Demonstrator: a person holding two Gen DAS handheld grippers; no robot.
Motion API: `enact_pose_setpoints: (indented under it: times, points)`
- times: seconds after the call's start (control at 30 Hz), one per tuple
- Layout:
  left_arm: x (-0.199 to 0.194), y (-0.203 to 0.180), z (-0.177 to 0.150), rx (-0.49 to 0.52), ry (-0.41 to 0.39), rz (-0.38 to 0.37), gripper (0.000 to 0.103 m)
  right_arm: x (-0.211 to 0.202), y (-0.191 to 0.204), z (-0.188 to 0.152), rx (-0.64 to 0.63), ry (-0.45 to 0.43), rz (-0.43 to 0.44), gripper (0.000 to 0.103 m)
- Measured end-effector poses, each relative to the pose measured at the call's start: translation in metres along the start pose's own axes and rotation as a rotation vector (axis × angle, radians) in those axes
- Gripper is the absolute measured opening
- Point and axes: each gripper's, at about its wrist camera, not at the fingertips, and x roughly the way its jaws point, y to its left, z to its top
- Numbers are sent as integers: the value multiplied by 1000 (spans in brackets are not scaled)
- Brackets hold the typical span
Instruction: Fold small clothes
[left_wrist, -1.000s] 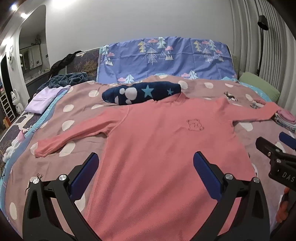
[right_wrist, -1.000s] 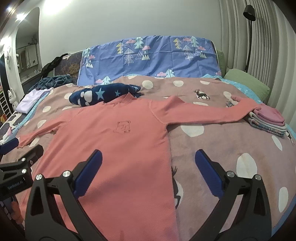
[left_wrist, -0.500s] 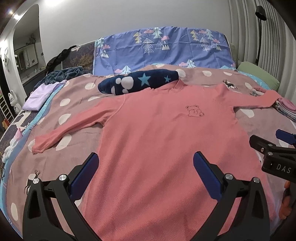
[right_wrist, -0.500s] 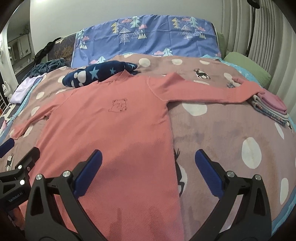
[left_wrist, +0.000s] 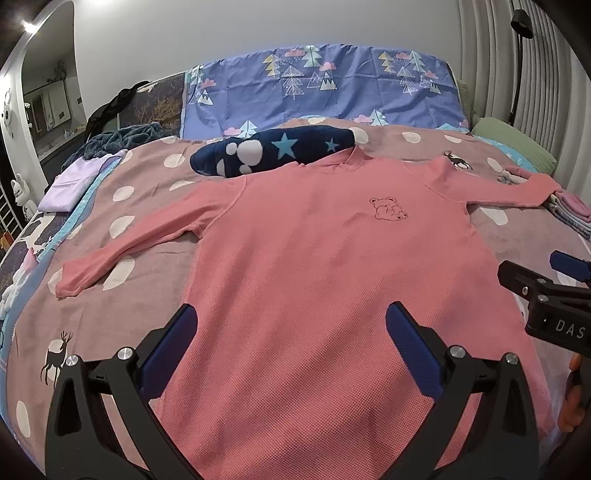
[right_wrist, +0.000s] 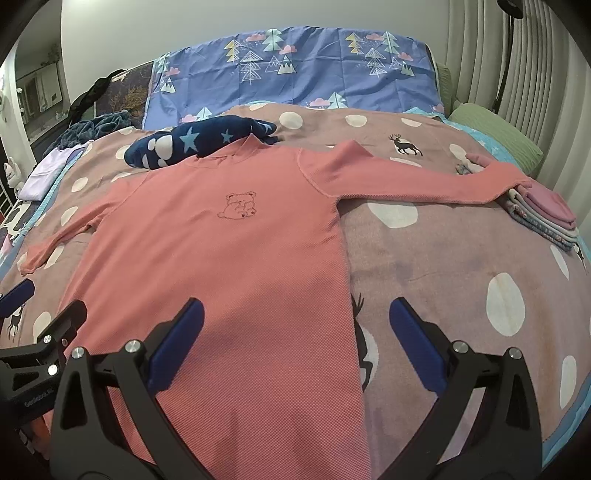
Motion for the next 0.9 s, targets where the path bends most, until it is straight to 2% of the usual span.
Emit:
enact_pose_setpoints:
  times: [0.9]
  points:
    - [-3,11,1,-40,-12,-24,102,1,1,-1,-11,-9,-2,101]
